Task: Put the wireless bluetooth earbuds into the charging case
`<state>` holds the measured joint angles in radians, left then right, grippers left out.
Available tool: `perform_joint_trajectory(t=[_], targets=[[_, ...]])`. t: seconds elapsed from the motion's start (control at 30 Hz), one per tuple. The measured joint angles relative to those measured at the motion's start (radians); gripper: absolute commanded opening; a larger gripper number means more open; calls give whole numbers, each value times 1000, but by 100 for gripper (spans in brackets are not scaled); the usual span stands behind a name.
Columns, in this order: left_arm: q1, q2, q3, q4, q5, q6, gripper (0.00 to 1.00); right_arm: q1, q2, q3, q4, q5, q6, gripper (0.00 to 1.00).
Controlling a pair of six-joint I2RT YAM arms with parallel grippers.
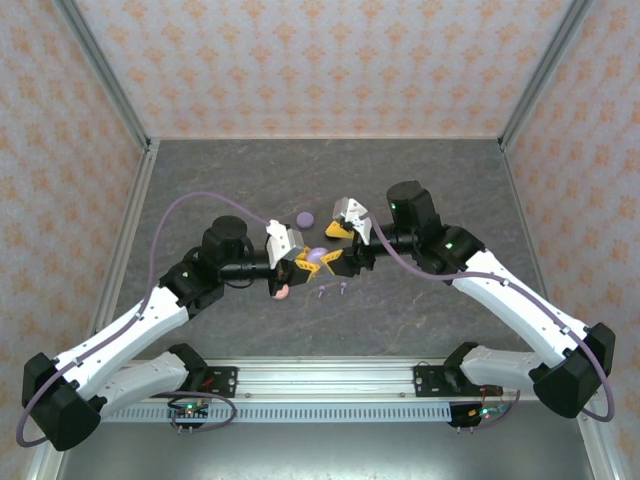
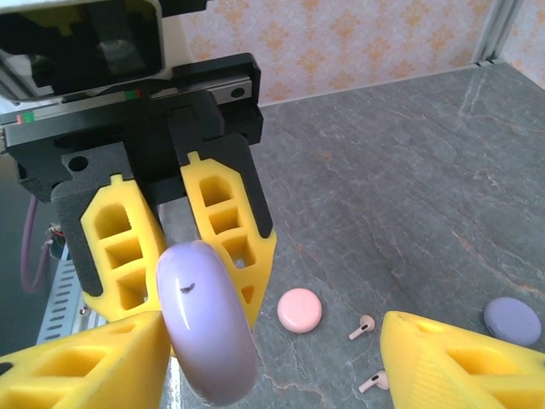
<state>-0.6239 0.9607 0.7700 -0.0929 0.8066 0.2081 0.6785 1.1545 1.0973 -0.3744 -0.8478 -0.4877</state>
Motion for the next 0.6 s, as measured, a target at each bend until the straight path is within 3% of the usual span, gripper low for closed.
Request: perform_joint_trajectory(t=[0.6], targets=[[-4,0,0,-8,-11,0,17,-28,49,68,-5,63,89,69]])
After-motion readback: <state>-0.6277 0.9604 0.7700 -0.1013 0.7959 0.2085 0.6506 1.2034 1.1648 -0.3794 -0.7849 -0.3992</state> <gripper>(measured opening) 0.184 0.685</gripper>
